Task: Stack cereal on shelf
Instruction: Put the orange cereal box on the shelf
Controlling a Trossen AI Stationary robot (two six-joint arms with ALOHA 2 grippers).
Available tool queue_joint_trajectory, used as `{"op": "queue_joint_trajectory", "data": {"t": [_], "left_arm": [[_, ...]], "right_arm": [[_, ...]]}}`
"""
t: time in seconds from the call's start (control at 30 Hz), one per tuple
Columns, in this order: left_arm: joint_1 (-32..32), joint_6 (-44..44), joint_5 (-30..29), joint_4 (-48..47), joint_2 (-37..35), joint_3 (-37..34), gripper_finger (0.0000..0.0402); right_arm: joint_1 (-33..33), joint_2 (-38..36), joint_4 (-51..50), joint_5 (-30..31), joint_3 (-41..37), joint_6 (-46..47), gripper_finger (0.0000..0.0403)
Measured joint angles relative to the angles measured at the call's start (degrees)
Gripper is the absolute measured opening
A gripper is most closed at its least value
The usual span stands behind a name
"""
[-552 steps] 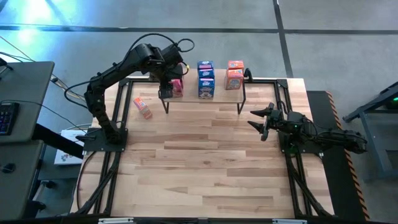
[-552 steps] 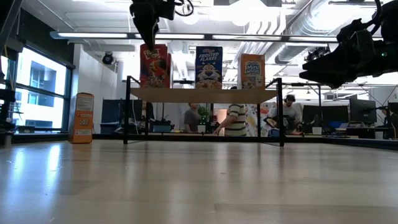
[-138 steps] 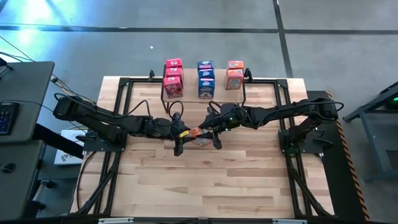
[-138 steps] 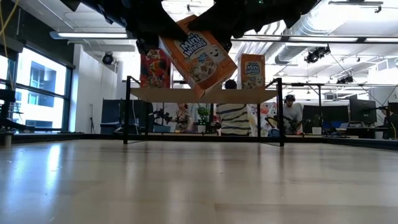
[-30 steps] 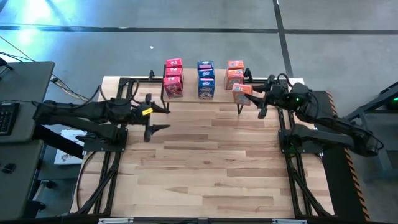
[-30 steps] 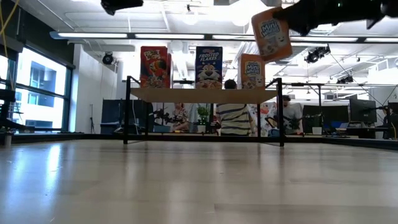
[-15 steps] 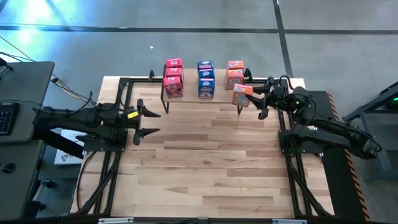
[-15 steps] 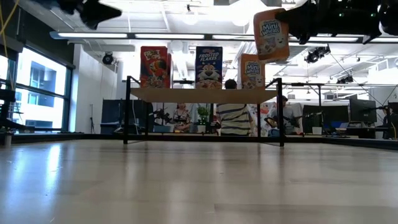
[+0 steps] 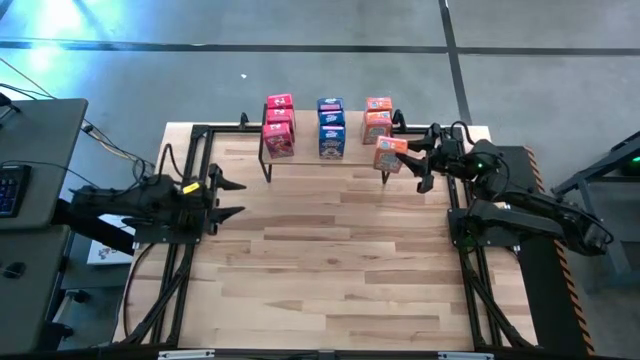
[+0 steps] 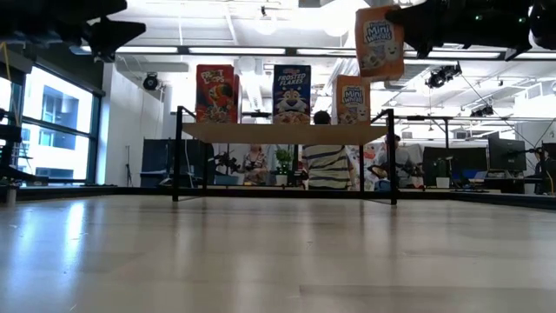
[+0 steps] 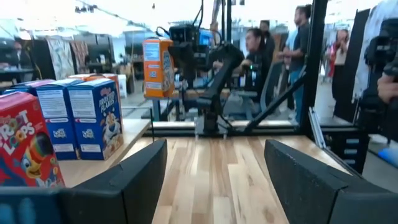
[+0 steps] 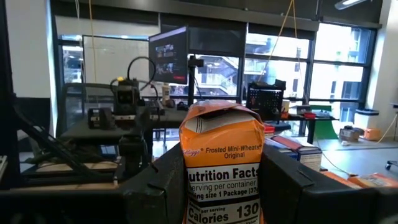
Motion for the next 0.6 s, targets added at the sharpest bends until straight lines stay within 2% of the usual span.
{"op": "queue_joint_trajectory", "data": {"t": [0.27,0.6], "left_arm": [[0.00,0.13,0.06,2.73,-7.04,-5.73,0.0262],[-0.04,2.27,1.40,6.43,-7.00,-11.15,0.0262]], "right_arm": [[0.00,0.02,0.37,0.00,0.00,0.45,0.0149],[-1.95,3.77,1.17,-0.73,0.00,-2.00,0.0149]]}}
